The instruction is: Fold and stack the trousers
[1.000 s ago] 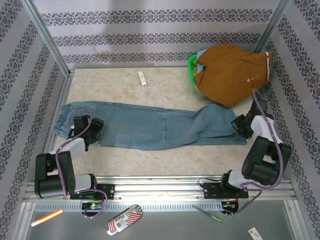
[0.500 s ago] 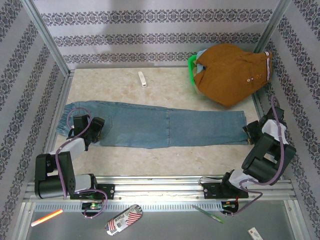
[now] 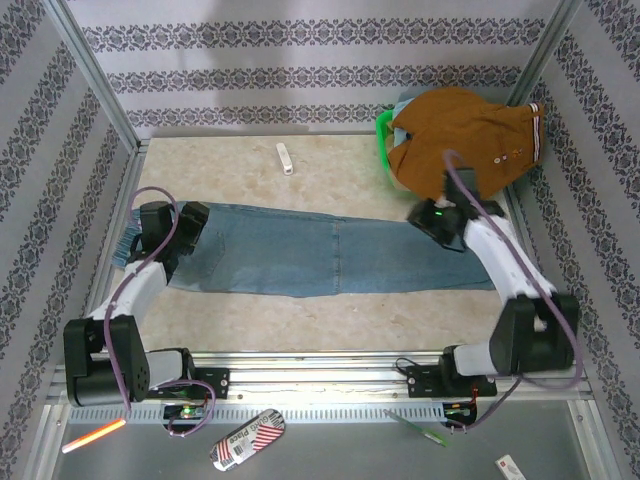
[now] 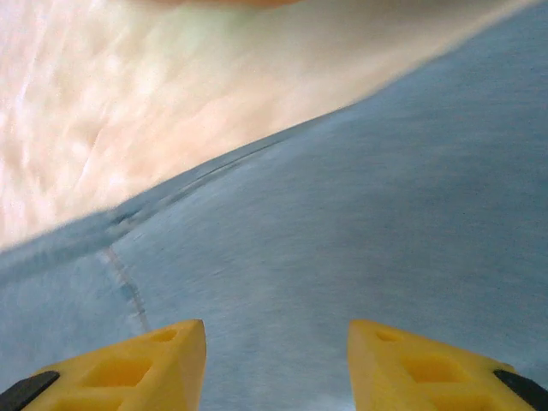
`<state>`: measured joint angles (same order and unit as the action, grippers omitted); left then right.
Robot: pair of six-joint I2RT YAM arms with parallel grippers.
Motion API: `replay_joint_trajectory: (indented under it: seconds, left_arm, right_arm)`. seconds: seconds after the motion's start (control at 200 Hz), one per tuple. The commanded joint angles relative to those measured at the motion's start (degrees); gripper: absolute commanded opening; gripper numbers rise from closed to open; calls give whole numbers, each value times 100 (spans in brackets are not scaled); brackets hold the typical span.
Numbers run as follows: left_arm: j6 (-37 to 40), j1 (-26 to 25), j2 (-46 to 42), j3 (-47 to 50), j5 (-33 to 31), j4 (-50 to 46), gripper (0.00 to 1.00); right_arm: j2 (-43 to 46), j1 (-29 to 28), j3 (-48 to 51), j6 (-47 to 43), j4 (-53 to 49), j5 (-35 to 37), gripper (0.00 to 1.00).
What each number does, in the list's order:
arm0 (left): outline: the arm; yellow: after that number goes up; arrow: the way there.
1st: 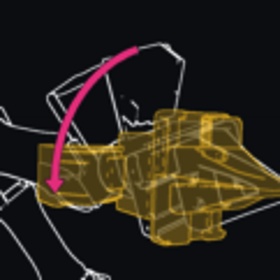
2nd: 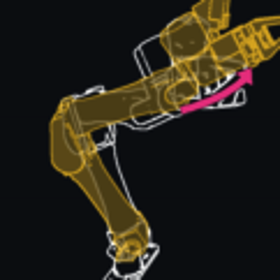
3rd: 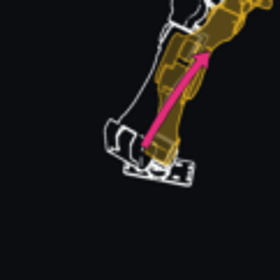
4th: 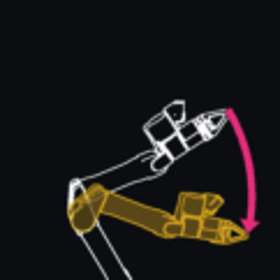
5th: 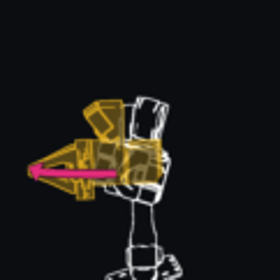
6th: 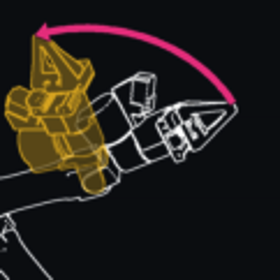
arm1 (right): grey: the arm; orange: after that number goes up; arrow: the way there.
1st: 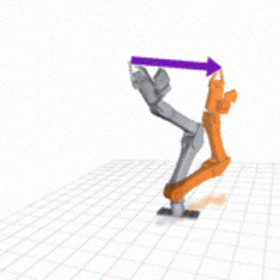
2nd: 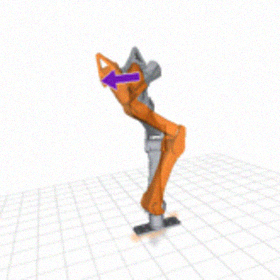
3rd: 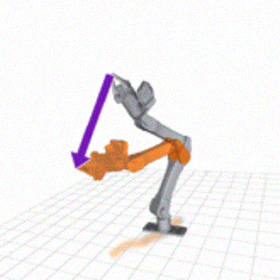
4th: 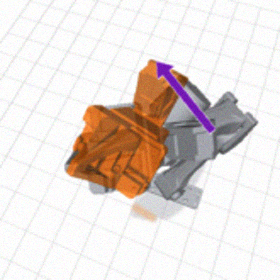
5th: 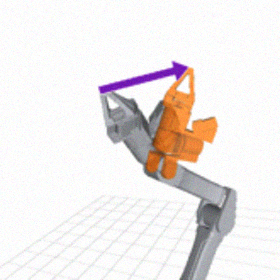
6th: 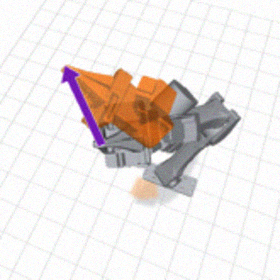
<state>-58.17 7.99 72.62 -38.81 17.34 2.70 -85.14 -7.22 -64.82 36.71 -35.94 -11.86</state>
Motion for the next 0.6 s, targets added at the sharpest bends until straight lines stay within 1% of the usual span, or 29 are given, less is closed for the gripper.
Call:
replay_joint_trajectory:
  seconds: [0.0,0.055,0.09,0.14,0.165,0.185,0.305,0.335,0.385,0.415,0.46,0.55,0.595]
  left_arm:
    - [440,-47,523,-600,-169,-468,74]
    - [761,-52,856,-1139,-395,-888,76]
    - [875,-35,1077,-1485,-611,-1204,77]
    - [1139,-34,1399,-1891,-898,-1408,78]
    - [1240,-25,1574,-2122,-1036,-1610,82]
    - [1340,-25,1739,-2338,-1139,-1783,84]
    - [2205,-87,2882,-3661,-1257,-2888,84]
    - [2496,-186,3098,-3950,-1506,-3164,84]
    - [2923,-381,3451,-4312,-2149,-3568,83]
    - [3129,-466,3652,-4562,-2338,-3852,82]
    - [3422,-550,3917,-4865,-2389,-4185,78]
    - [4029,-741,4197,-5108,-2434,-4413,78]
    - [4208,-817,4363,-5300,-2420,-4652,78]
  right_arm:
    - [-1382,-1024,-1108,-412,-278,90,47]
    - [-2117,-1421,-1971,-680,-675,426,49]
    - [-2422,-1573,-2370,-824,-837,579,50]
    - [-2905,-1758,-3006,-1051,-1087,812,52]
    - [-3123,-1825,-3322,-1169,-1224,956,53]
    - [-3295,-1885,-3531,-1280,-1358,1082,55]
    - [-4184,-2112,-4879,-2127,-2037,1424,61]
    - [-4326,-2162,-5067,-2388,-2133,1475,63]
    - [-4492,-2216,-5288,-2786,-2233,1493,65]
    - [-4587,-2230,-5378,-2999,-2277,1450,65]
    - [-4707,-2233,-5488,-3269,-2340,1313,66]
    - [-4869,-2205,-5579,-3593,-2325,1037,68]
    - [-4983,-2204,-5718,-3693,-2413,946,68]
